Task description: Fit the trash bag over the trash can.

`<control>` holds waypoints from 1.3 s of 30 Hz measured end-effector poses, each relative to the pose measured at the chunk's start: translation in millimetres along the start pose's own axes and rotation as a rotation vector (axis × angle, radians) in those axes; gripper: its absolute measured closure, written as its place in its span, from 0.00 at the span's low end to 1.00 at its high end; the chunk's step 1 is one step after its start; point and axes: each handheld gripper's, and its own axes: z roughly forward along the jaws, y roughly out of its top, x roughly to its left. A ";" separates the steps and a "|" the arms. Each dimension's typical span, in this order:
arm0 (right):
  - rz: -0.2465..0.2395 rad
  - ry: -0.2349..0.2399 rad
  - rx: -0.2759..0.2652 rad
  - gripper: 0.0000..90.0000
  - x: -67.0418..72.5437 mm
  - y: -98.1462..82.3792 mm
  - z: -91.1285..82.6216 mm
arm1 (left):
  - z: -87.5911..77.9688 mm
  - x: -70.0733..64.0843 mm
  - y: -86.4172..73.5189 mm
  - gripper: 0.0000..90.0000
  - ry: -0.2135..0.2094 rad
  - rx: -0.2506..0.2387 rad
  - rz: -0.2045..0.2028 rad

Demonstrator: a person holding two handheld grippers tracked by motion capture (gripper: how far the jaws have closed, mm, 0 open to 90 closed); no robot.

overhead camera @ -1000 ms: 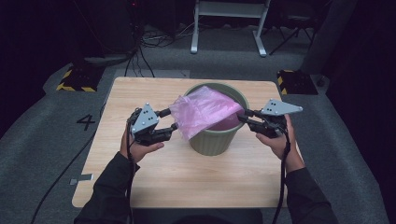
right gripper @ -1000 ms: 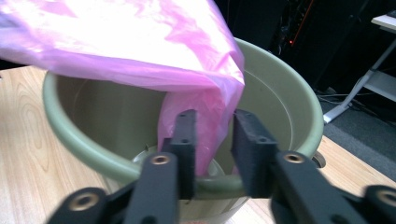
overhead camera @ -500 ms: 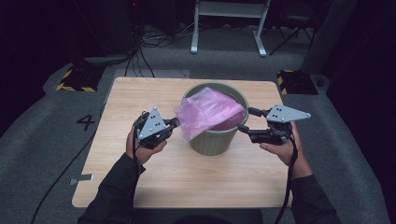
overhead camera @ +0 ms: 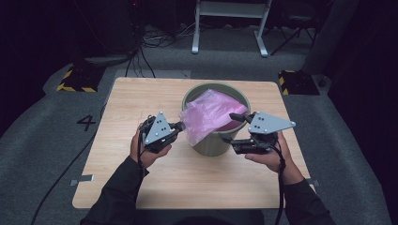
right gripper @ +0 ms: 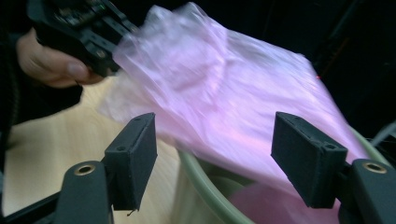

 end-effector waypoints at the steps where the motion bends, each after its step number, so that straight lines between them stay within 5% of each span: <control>1: 0.009 0.016 -0.006 0.35 1.8 2.0 3.8 | 0.7 -0.9 -0.2 1.00 0.001 0.002 0.003; 8: -0.022 0.114 0.003 0.34 24.6 12.4 31.2 | 2.3 -5.2 0.2 1.00 0.006 0.005 0.014; 13: -0.024 0.132 0.012 0.38 30.5 12.3 41.1 | 1.8 -8.4 0.8 1.00 0.001 0.004 0.024; 15: -0.030 0.123 0.025 0.46 31.4 11.4 44.2 | 1.4 -9.4 1.0 1.00 -0.003 0.000 0.024; 19: -0.046 0.107 0.041 0.82 30.8 6.5 49.2 | 0.7 -9.6 0.7 1.00 -0.003 0.002 0.029; 22: -0.043 0.094 0.044 0.89 29.5 3.7 49.8 | 0.3 -8.9 -0.2 1.00 -0.002 0.004 0.025; 25: -0.013 0.082 0.025 0.99 25.0 -0.7 45.1 | -0.2 -7.2 -1.6 1.00 -0.007 -0.001 0.021; 39: 0.041 0.001 -0.035 1.00 11.1 -15.8 3.5 | -4.2 -2.9 -7.5 1.00 -0.005 -0.005 0.010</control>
